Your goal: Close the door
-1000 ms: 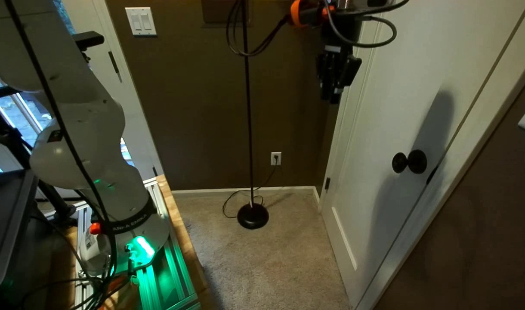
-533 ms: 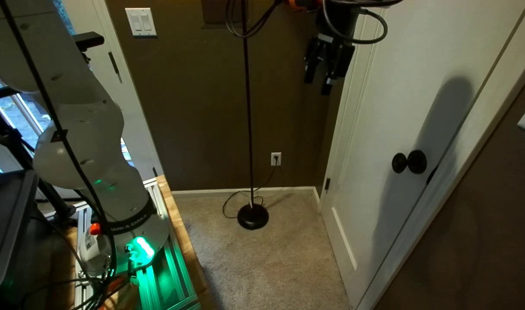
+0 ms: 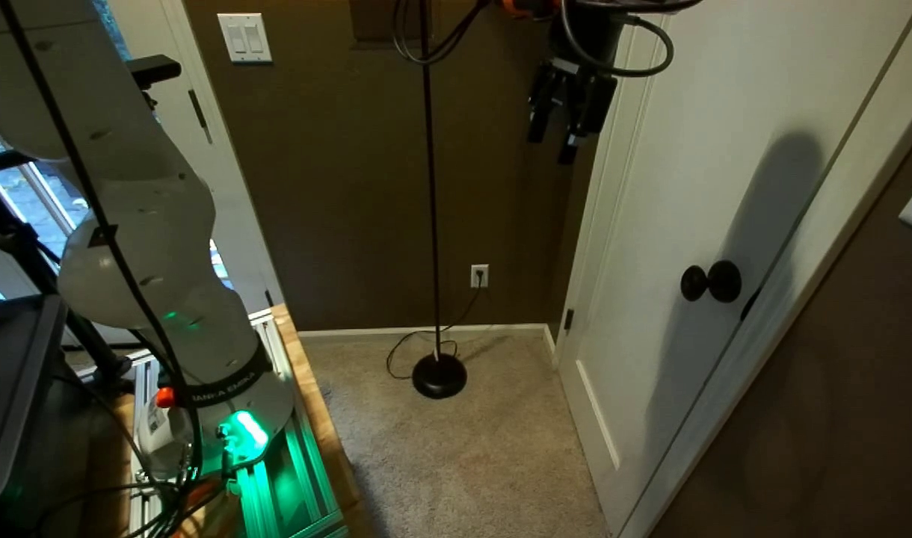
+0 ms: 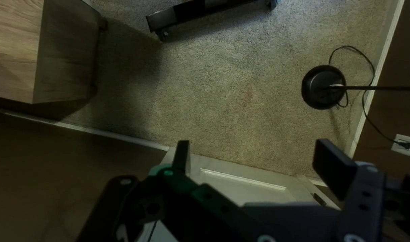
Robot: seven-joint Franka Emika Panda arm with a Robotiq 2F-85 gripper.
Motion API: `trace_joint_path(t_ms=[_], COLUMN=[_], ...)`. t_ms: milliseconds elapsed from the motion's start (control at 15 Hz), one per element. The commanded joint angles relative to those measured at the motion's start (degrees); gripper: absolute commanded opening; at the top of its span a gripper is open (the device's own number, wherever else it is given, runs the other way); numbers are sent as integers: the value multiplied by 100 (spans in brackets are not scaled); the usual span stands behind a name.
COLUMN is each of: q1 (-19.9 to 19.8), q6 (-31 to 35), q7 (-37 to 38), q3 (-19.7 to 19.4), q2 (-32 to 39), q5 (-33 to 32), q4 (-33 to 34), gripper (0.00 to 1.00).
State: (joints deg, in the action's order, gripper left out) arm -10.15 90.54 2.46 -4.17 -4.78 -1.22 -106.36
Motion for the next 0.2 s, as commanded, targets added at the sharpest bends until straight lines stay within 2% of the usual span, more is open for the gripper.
trace_joint_path(t_ms=[0, 133], q1=[115, 115], q6=[-20, -20], q7=[3, 3], q3=[-113, -113], q2=[7, 9], q5=[-8, -8], q4=[21, 22], gripper=[94, 94])
